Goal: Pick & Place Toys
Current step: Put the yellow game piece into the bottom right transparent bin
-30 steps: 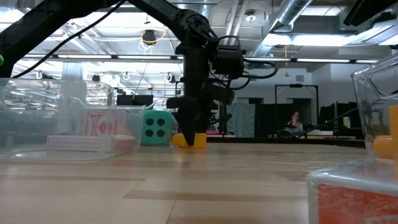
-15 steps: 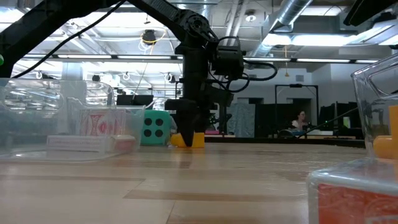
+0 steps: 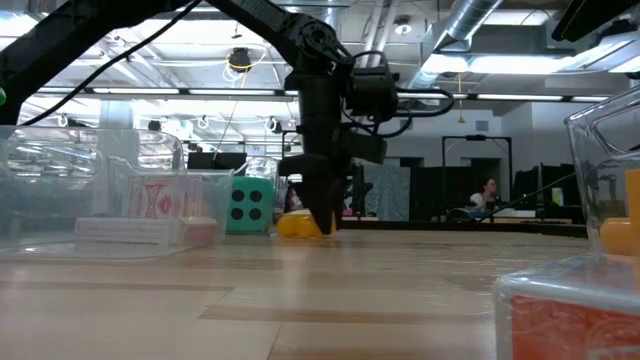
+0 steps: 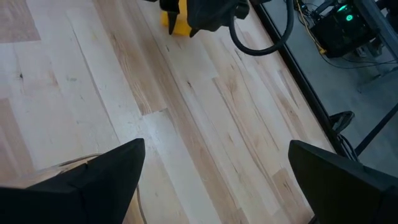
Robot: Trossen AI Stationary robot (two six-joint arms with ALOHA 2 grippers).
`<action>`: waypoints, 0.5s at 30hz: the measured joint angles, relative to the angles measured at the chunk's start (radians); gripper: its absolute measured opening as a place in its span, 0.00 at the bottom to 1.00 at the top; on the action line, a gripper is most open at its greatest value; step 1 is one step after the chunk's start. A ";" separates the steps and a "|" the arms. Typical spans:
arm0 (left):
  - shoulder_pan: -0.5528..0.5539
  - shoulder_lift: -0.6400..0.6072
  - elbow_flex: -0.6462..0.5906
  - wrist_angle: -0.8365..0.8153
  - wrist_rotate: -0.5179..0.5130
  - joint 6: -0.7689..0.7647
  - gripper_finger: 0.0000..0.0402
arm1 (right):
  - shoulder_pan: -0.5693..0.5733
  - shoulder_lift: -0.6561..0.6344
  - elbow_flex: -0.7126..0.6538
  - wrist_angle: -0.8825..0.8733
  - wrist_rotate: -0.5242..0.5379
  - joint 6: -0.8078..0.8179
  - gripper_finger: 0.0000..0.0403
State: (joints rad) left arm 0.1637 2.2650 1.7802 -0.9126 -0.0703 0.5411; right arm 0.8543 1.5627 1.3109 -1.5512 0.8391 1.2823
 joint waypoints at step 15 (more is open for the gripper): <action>-0.103 -0.003 0.001 0.103 0.146 -0.031 0.39 | 0.001 0.000 0.000 -0.007 0.000 -0.011 0.96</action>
State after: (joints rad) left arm 0.0607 2.2616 1.7813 -0.8092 0.0756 0.5099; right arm 0.8551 1.5627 1.3109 -1.5582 0.8394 1.2713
